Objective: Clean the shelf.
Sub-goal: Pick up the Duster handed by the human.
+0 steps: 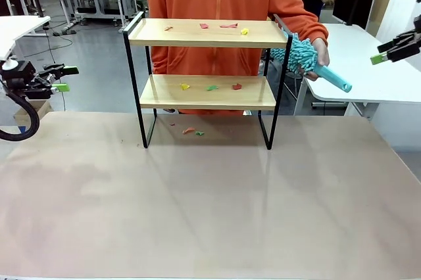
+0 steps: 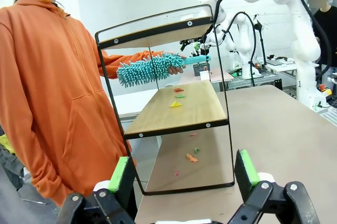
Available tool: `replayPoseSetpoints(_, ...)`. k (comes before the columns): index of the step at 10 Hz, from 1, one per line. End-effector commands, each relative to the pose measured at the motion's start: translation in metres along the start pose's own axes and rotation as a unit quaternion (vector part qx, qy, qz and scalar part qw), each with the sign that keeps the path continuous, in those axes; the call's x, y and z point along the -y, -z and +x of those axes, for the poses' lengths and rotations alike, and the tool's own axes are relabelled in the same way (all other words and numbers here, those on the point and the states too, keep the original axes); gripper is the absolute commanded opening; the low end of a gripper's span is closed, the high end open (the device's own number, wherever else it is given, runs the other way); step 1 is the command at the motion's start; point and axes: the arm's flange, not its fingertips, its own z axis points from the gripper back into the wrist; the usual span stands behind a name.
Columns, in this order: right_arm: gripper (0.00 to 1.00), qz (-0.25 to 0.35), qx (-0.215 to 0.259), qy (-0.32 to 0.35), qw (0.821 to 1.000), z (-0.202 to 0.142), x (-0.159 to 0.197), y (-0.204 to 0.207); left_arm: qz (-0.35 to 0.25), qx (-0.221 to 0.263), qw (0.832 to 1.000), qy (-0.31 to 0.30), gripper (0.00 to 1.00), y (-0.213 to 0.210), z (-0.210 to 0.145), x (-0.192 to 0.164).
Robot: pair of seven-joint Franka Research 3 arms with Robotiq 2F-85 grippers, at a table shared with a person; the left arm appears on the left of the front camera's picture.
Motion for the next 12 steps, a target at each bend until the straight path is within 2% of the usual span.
replayPoseSetpoints(1, 1.0, -0.059, -0.063, 0.045, 0.995, 0.011, -0.042, 0.0, -0.001, -0.006, 1.0, 0.006, 1.0, 0.001, 0.002, 0.003)
replayPoseSetpoints(2, 1.0, -0.076, -0.041, 0.048, 0.995, 0.015, -0.042, -0.003, -0.001, -0.006, 1.0, 0.006, 1.0, 0.001, 0.002, 0.003)
replayPoseSetpoints(3, 1.0, -0.033, -0.024, 0.013, 0.999, 0.01, -0.019, -0.001, -0.001, -0.006, 1.0, 0.006, 1.0, 0.001, 0.002, 0.003)
replayPoseSetpoints(6, 1.0, -0.033, -0.024, 0.013, 0.999, 0.01, -0.019, -0.001, -0.001, -0.006, 1.0, 0.006, 1.0, 0.001, 0.002, 0.003)
replayPoseSetpoints(7, 1.0, -0.046, -0.035, 0.024, 0.998, 0.01, -0.028, -0.001, -0.001, -0.006, 1.0, 0.006, 1.0, 0.001, 0.002, 0.003)
replayPoseSetpoints(10, 1.0, -0.022, -0.037, 0.06, 0.997, 0.033, -0.078, 0.01, -0.001, -0.006, 1.0, 0.006, 1.0, 0.001, 0.002, 0.003)
replayPoseSetpoints(12, 1.0, -0.016, -0.065, 0.086, 0.994, 0.04, -0.104, 0.016, -0.001, -0.006, 1.0, 0.006, 1.0, 0.001, 0.002, 0.003)
